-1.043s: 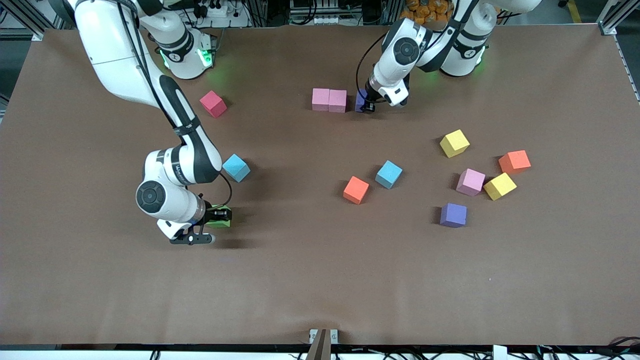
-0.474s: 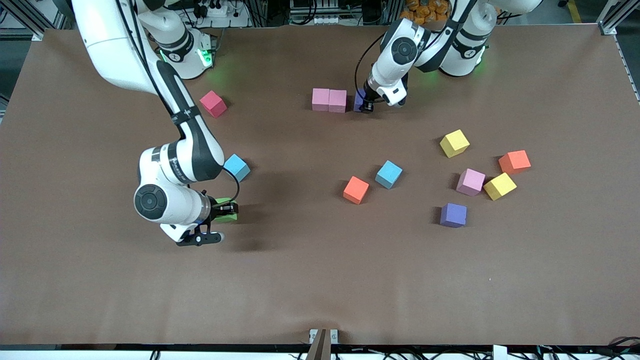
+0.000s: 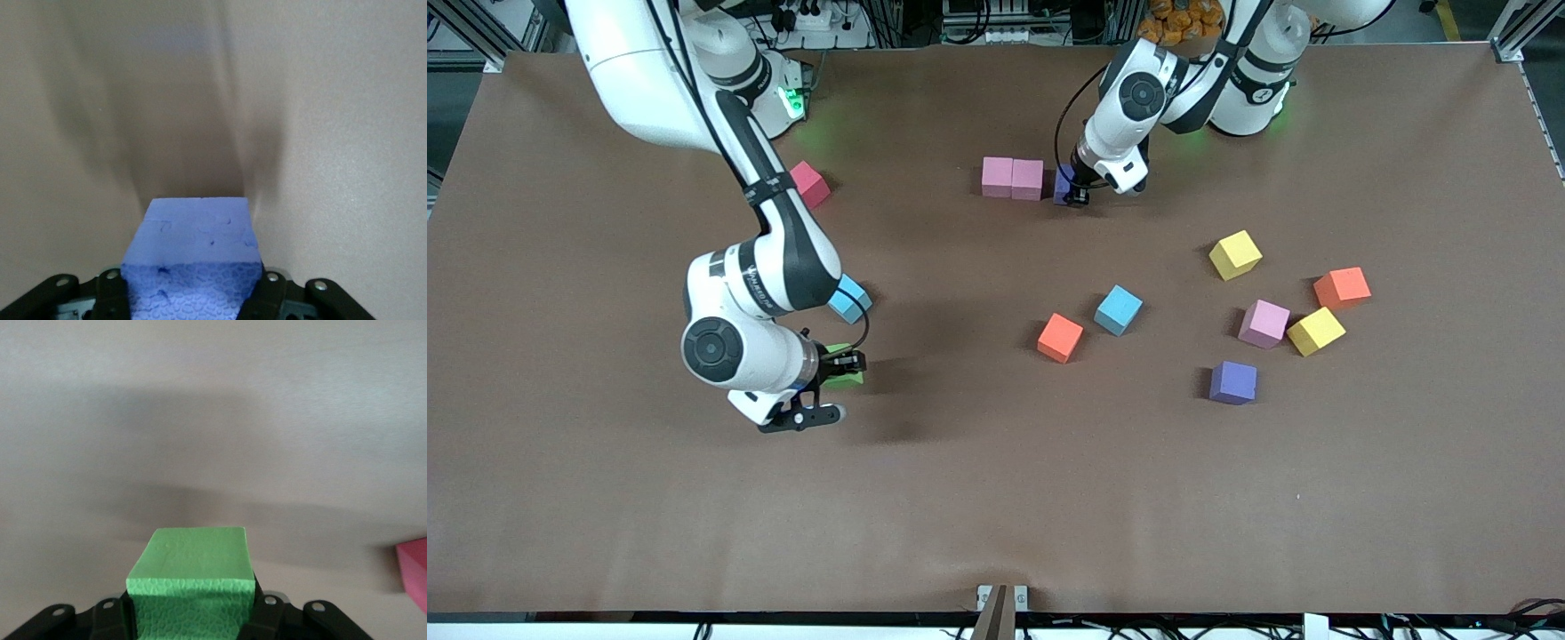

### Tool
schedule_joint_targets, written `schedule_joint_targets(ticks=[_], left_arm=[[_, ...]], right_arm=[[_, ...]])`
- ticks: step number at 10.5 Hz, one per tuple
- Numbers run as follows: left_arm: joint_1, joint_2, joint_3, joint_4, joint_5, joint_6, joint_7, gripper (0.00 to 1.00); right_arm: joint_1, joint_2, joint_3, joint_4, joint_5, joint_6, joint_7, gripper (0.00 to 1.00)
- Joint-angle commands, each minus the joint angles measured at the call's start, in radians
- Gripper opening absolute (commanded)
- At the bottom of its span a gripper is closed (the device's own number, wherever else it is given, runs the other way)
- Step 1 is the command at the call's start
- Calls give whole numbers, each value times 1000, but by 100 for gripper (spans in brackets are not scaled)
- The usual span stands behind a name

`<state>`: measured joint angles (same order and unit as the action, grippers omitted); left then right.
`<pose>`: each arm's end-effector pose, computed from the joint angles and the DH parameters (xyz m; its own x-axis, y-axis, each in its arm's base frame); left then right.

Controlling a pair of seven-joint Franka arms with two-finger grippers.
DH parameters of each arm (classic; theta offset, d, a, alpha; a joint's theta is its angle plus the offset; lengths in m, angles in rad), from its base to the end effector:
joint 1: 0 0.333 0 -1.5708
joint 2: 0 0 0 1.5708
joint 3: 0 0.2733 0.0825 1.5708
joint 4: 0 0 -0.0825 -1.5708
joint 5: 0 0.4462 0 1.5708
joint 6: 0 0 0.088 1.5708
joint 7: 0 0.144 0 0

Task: Form number 2 with 11 blocks
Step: 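Carry the green cube with the right gripper toward the pink cubes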

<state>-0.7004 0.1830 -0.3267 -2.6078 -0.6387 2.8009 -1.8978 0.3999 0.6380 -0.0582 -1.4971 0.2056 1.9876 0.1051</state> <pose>0.2372 -0.3793 0.0541 0.0707 0.9734 -0.2178 0.9819 -0.1064 -0.1569 0.6681 0.2615 0.1808 0.9741 0.1558 -0.1641 0.1367 -0.9831 -0.1220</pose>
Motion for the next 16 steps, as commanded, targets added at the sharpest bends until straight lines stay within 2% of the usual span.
schedule_joint_targets(ticks=[1,5,8,14,16], left_arm=[[-30,20,26,29,21,14,-43,28],[-39,41,26,51,21,14,-60,28],[-44,43,26,51,21,12,-61,29],[-53,55,26,54,21,14,-66,29],[-54,55,26,54,21,14,-66,29]], right_arm=[[68,-3,0,-2,15,5,8,0],[143,-3,0,1,17,17,11,0],[195,2,0,-5,15,103,102,0],[194,-24,0,-18,15,82,113,0],[191,-60,0,-60,15,85,108,0]])
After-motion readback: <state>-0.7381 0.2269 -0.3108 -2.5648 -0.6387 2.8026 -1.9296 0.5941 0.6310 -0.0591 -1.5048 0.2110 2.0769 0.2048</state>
